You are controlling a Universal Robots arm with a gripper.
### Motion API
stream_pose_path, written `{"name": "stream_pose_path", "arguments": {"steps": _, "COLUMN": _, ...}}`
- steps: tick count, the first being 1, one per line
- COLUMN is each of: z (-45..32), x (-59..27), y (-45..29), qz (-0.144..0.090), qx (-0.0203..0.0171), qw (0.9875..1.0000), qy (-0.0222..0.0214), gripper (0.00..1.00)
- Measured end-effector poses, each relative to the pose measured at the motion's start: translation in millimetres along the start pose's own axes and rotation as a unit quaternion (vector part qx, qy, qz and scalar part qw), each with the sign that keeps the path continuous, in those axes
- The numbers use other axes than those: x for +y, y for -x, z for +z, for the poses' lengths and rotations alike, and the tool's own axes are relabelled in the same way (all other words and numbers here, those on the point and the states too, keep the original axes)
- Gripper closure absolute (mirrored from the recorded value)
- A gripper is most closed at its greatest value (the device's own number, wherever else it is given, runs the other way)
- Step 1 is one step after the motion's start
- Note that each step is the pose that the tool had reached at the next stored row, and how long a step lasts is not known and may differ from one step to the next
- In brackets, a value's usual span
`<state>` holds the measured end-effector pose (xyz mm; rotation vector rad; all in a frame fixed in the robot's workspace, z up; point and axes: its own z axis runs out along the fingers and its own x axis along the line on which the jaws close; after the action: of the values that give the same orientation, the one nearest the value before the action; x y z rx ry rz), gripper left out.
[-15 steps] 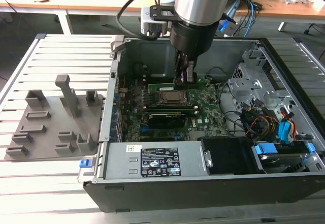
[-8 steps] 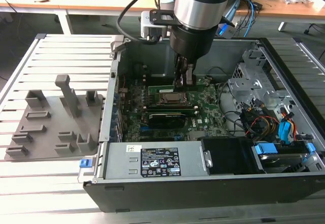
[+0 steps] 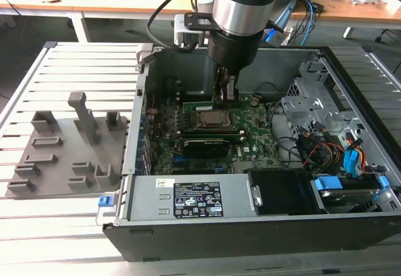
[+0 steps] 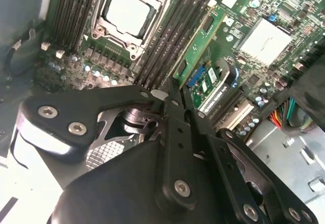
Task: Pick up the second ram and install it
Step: 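Insert the second ram into the second slot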
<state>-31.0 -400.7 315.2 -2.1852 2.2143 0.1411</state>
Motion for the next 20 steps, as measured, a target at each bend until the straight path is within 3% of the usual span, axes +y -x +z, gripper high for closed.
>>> {"name": "stream_pose_path", "arguments": {"steps": 8, "z": 10.6, "x": -0.3, "y": 14.1, "qz": 0.0, "qx": 0.0, "qw": 1.0, "qy": 0.0, "gripper": 0.86}}
{"name": "stream_pose_path", "arguments": {"steps": 20, "z": 29.8, "x": -1.2, "y": 13.1, "qz": 0.0, "qx": 0.0, "qw": 1.0, "qy": 0.0, "gripper": 0.86}}
